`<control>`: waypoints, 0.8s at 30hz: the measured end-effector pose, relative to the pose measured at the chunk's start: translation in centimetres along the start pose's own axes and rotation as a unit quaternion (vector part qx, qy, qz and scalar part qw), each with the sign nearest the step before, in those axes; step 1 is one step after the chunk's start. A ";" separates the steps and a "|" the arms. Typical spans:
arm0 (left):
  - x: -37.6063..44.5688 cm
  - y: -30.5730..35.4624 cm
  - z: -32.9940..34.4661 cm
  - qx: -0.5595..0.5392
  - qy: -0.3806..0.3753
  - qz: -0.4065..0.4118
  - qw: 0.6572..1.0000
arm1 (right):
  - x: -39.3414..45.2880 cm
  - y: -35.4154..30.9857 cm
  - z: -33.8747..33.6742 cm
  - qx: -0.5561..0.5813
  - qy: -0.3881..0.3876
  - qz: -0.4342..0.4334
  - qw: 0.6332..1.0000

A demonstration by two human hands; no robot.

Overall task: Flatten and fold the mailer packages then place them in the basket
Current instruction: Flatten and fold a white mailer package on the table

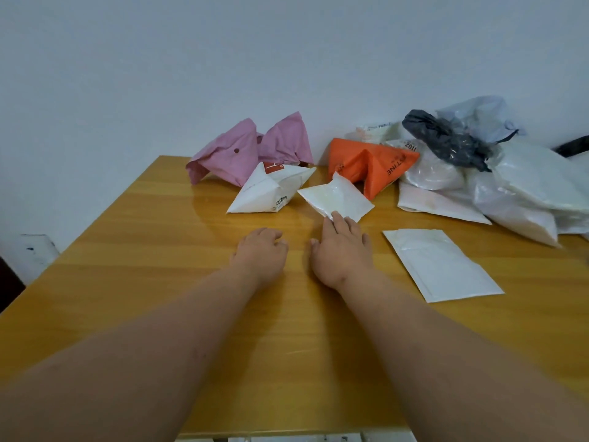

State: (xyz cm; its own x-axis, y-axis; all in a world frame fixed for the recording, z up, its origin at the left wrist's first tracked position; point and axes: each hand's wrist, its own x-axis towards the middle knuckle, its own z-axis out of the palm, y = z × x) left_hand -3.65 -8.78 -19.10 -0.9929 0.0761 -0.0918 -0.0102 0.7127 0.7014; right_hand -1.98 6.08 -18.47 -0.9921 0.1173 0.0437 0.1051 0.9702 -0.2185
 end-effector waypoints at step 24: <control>-12.2 1.0 -4.4 -0.306 0.034 -0.056 0.950 | -12.3 1.0 -7.9 0.529 0.037 0.178 0.829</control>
State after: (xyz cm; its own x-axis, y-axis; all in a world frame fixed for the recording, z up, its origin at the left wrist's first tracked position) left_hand 7.93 -12.05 -14.20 -0.9867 -0.0370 -0.1585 -0.1625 0.1743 0.9712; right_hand 10.83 7.27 -11.53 -0.9001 0.4064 -0.1572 0.2336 0.1455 -0.9614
